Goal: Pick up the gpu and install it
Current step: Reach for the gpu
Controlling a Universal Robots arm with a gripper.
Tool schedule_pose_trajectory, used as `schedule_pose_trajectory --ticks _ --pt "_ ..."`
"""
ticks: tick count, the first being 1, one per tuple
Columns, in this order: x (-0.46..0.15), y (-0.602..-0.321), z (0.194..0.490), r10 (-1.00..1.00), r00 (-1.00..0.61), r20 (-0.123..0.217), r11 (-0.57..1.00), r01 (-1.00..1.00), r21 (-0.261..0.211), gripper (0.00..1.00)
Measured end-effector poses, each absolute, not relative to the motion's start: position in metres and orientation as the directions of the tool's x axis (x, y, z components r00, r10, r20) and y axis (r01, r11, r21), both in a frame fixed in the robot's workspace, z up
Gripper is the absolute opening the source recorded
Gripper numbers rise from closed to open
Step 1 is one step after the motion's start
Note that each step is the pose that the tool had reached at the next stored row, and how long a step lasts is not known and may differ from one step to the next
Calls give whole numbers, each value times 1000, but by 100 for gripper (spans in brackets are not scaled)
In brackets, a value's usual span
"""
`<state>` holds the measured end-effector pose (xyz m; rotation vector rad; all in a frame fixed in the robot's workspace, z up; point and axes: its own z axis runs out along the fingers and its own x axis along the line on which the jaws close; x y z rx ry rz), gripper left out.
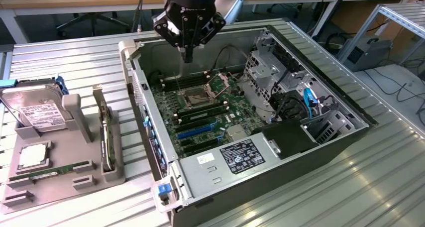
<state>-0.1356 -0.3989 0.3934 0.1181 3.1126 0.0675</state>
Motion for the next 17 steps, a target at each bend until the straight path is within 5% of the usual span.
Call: schedule_pose_trajectory --ticks 17 --pt "-143 -399 393 76 -997 -24 996 75 44 11"
